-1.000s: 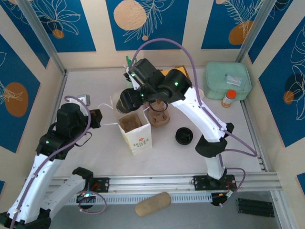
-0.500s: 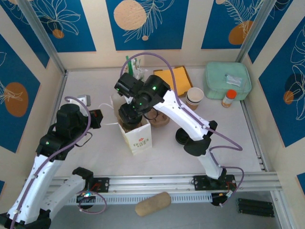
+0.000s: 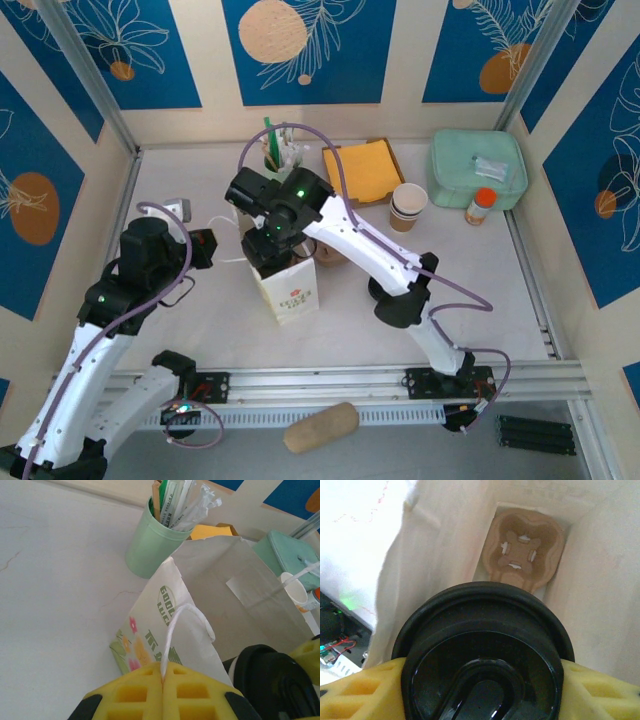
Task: Pack the takeout coffee
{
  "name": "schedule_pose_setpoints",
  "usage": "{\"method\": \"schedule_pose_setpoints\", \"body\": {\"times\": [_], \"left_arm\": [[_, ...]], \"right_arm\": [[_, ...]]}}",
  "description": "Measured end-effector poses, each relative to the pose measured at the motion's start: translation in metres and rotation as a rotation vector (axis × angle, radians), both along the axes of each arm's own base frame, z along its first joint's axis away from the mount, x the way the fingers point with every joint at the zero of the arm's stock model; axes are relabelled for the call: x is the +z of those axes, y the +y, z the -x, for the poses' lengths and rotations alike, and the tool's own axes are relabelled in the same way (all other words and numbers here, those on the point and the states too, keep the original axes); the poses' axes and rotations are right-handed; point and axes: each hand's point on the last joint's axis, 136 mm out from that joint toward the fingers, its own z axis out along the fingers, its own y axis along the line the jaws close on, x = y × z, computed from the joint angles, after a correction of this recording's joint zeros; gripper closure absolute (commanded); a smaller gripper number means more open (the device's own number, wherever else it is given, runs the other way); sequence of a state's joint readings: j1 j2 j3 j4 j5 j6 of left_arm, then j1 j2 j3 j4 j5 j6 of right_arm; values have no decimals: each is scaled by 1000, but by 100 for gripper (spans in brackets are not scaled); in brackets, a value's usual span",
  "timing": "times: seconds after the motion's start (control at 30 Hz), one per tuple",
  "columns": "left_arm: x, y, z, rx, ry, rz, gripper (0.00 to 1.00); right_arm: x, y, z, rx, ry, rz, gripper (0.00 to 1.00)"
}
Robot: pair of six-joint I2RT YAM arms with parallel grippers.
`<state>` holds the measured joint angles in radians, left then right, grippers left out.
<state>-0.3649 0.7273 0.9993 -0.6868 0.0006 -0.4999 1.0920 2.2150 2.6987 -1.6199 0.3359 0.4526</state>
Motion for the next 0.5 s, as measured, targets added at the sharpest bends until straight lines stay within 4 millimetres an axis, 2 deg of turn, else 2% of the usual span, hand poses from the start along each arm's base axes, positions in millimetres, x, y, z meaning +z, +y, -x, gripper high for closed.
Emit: {"method": "schedule_pose_setpoints", "body": {"times": [0.37, 0.5], "left_arm": [[1, 1, 3, 0, -9, 3, 100], [1, 1, 4, 0, -11, 4, 100]], "right_arm": [[-18, -6, -7, -33, 19, 59, 55], [-19, -9, -11, -54, 12, 64, 55]]}}
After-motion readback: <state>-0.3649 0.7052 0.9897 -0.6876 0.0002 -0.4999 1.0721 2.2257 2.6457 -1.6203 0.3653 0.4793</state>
